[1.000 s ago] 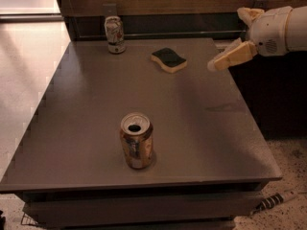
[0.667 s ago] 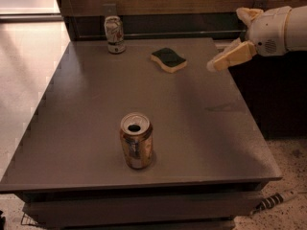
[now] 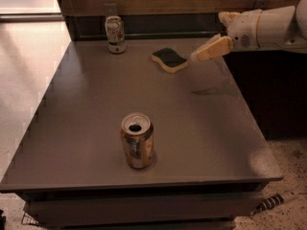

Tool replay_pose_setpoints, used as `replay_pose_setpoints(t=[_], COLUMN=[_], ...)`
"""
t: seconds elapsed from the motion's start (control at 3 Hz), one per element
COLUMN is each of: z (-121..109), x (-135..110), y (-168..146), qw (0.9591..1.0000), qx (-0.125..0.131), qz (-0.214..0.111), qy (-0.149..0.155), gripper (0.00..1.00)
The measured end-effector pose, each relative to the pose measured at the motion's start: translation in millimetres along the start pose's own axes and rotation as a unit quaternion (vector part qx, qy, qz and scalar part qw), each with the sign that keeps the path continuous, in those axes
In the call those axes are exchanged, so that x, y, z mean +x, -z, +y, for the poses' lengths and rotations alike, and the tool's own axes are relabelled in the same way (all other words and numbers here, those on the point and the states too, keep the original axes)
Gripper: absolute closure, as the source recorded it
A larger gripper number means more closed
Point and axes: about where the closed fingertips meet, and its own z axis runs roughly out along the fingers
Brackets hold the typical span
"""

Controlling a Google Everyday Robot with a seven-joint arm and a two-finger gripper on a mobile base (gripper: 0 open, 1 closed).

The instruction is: Move sponge near orange can

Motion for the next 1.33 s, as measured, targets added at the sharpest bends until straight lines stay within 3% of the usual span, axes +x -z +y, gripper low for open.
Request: replay_pose_setpoints(t=[0.33,0.67,1.0,1.33], z=[-19.6,-28.3,-25.4,-8.8], x=[15.4,54.0,70.3,63.9], y=[-32.7,-73.2,-96.5,-119.2], qw=[0.9991,0.9956,0.993,0.9914], qx=[0.001,0.009,0.011,-0.002], qz=[-0.018,-0.048,-0.068,-0.092], qy=[-0.037,-0.079,-0.096,-0.093], gripper=[0.0,0.0,0.0,0.0])
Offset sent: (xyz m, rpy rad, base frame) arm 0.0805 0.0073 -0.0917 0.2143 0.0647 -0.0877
